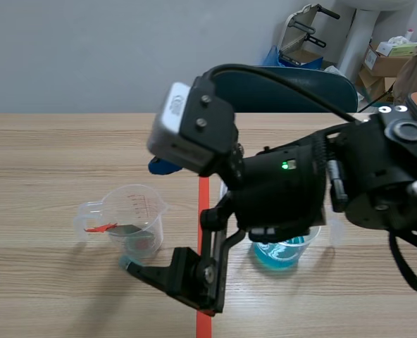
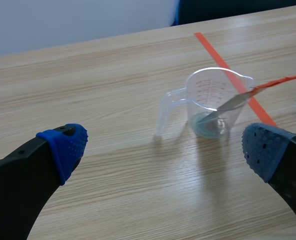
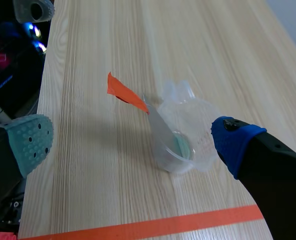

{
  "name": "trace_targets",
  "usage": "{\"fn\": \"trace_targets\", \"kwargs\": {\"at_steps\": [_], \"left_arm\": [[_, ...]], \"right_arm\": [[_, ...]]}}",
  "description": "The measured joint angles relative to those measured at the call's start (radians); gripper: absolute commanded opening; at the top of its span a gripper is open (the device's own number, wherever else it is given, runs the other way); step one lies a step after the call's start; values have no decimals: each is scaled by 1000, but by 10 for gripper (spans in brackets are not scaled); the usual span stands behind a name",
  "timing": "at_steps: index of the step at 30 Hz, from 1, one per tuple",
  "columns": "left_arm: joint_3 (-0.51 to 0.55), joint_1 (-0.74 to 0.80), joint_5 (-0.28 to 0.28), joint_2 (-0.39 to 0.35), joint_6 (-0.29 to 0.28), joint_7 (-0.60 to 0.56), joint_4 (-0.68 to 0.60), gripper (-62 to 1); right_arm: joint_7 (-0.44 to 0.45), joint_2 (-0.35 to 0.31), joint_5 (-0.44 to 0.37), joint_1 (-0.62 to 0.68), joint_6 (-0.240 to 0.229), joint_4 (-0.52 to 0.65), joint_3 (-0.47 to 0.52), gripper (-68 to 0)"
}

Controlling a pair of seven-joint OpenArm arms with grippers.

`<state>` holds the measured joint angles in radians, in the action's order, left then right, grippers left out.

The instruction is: Do the redox reaction experiment

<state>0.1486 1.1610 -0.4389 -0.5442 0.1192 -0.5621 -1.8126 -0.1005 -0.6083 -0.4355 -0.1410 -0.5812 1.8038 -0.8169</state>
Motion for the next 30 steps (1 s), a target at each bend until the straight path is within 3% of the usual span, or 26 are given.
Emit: {"fn": "trace_targets", "kwargs": {"at_steps": [5,13,17,26,30], "left_arm": [[18,0,0,21,5,3,-45,14],[73,0,27,48,53,111,-160,14],[110,0,80,66,52,150,-214,14],[136,-21,211,79,45,303,-313,14],[136,-57,256,93,45,360,-315,14]], "right_arm": [[18,-57,0,187,81,106,222,4],[17,-47,1,525,119,246,599,4],[18,-45,0,646,151,332,735,4],[79,-46,0,894,262,488,884,4],[84,-46,0,917,275,488,892,4]]}}
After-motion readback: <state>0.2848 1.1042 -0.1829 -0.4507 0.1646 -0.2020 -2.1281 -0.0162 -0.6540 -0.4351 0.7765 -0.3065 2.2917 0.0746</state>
